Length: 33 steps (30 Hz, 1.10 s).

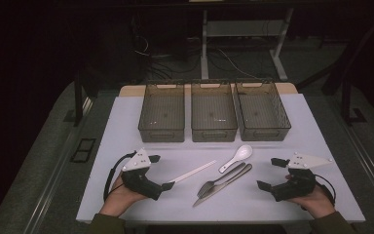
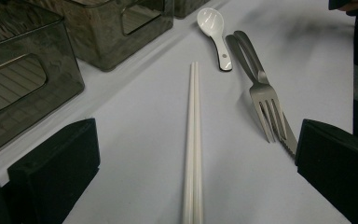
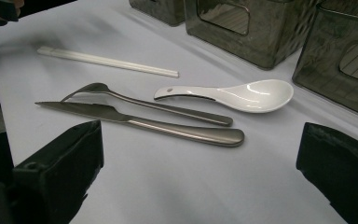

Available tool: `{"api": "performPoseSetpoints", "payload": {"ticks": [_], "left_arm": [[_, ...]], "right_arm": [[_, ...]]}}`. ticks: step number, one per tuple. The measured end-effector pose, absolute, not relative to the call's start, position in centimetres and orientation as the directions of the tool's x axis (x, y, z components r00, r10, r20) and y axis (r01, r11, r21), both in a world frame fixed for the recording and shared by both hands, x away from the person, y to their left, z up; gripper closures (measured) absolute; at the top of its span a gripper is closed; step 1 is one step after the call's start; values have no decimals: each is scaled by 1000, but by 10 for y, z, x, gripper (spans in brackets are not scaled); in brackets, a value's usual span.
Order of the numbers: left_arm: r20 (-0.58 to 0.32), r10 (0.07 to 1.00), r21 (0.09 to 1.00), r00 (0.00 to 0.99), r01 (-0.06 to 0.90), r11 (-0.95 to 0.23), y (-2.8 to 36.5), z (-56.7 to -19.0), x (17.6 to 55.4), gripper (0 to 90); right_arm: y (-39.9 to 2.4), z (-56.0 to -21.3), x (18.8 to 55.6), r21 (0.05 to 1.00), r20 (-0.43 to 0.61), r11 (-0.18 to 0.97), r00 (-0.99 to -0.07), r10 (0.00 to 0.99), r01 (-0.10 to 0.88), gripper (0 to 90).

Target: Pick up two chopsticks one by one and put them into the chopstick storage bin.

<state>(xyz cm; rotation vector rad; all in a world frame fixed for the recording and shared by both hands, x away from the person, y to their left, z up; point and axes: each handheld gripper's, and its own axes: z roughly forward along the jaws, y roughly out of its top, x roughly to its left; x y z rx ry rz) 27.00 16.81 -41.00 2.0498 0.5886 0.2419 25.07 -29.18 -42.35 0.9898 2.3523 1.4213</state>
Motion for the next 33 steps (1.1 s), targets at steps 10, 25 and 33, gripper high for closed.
{"api": "performPoseSetpoints", "payload": {"ticks": [10,25,33], "left_arm": [[-59,490,843,870,307,-442,165,-411,271,0],[-58,489,849,870,301,-435,164,-406,275,0],[-49,477,853,878,286,-437,160,-402,277,0]], "right_arm": [[-293,-423,251,853,160,295,-754,637,430,8],[-293,-423,250,855,173,285,-756,631,433,8],[-293,-423,249,858,179,276,-755,631,434,8]]}}
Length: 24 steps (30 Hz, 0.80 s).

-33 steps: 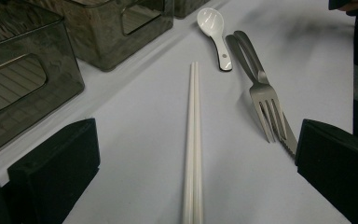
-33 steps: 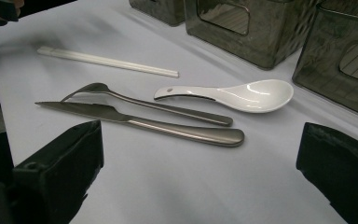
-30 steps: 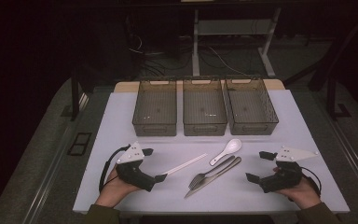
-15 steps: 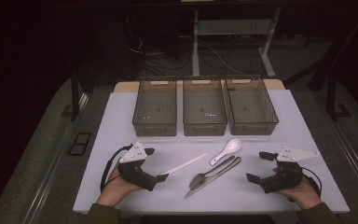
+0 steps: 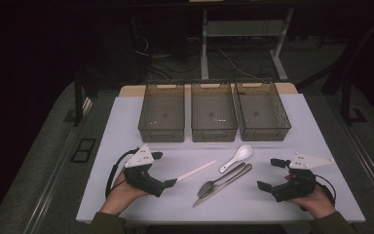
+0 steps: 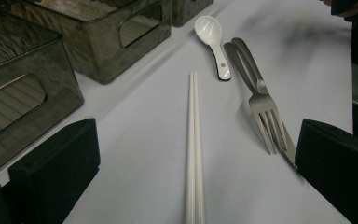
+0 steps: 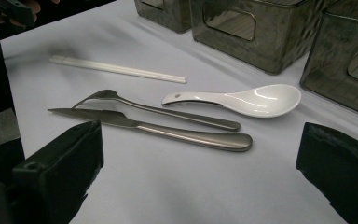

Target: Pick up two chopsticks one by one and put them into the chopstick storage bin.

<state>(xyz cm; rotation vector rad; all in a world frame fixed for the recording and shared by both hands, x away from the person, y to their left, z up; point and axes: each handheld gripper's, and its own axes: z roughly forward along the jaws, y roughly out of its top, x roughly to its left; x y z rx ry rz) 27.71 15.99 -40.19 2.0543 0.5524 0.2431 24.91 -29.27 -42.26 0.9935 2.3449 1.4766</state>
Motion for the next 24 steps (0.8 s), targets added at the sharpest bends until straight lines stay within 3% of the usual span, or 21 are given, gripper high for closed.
{"api": "performPoseSetpoints", "payload": {"ticks": [24], "left_arm": [[-45,443,868,895,255,-425,139,-388,295,0]], "right_arm": [[-293,-423,250,857,181,270,-749,637,438,8]]}}
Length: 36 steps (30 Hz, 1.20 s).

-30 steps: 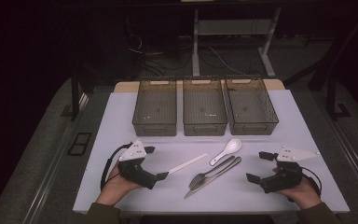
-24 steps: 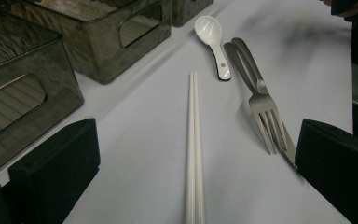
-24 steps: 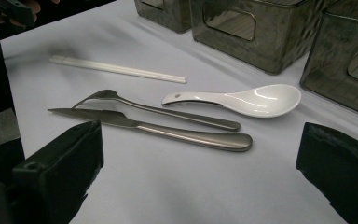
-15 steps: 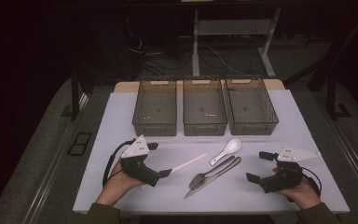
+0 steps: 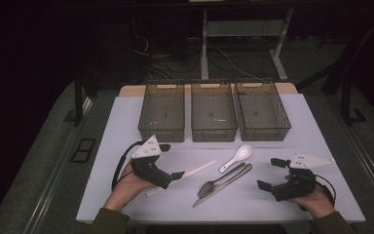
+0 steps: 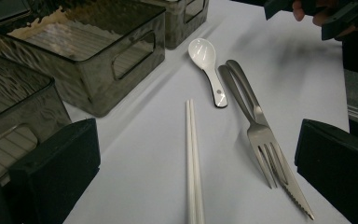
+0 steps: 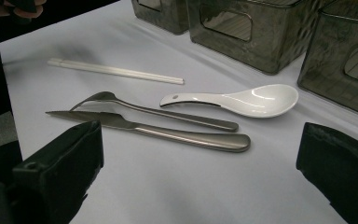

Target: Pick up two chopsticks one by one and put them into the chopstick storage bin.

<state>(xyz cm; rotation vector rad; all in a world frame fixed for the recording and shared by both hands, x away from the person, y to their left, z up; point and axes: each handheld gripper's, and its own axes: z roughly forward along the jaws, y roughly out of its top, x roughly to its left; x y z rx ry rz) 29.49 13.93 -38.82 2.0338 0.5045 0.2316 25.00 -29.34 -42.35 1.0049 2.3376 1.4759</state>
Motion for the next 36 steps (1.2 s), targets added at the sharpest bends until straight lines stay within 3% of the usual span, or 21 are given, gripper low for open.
{"api": "performPoseSetpoints", "payload": {"ticks": [25,36], "left_arm": [[-50,417,846,907,261,-466,115,-397,310,33],[-58,395,823,917,268,-501,112,-404,309,154]], "right_arm": [[-293,-424,251,855,182,274,-751,635,440,8],[-292,-424,251,857,185,273,-754,631,438,8]]}}
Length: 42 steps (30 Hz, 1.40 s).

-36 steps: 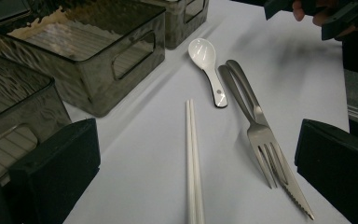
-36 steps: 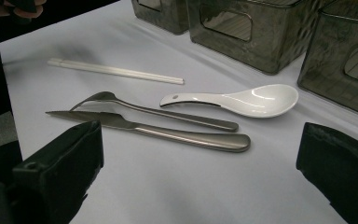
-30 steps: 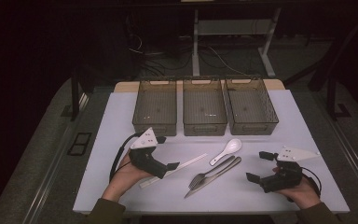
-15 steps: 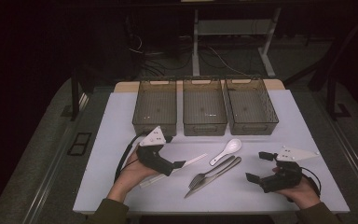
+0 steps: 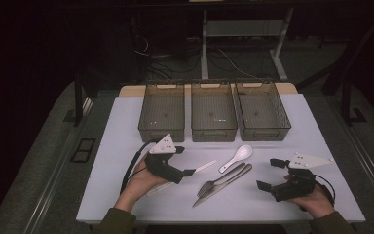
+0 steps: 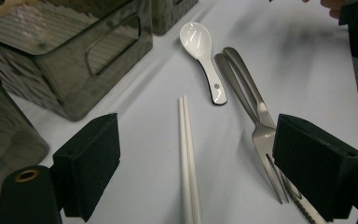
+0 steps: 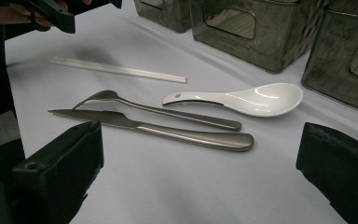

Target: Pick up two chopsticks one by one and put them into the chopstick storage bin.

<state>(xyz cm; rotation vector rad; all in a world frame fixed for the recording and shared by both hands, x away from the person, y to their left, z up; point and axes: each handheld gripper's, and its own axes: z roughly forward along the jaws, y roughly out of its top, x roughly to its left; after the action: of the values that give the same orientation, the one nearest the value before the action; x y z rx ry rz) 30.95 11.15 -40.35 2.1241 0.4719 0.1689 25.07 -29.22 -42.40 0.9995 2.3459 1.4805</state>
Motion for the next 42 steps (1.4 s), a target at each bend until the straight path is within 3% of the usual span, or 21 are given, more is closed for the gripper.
{"api": "performPoseSetpoints", "payload": {"ticks": [22,42], "left_arm": [[-101,418,754,903,344,-560,114,-416,309,591],[-109,448,656,887,403,-638,112,-427,310,802]], "right_arm": [[-292,-424,250,857,180,274,-753,633,436,8],[-291,-424,250,854,179,281,-754,632,438,8]]}}
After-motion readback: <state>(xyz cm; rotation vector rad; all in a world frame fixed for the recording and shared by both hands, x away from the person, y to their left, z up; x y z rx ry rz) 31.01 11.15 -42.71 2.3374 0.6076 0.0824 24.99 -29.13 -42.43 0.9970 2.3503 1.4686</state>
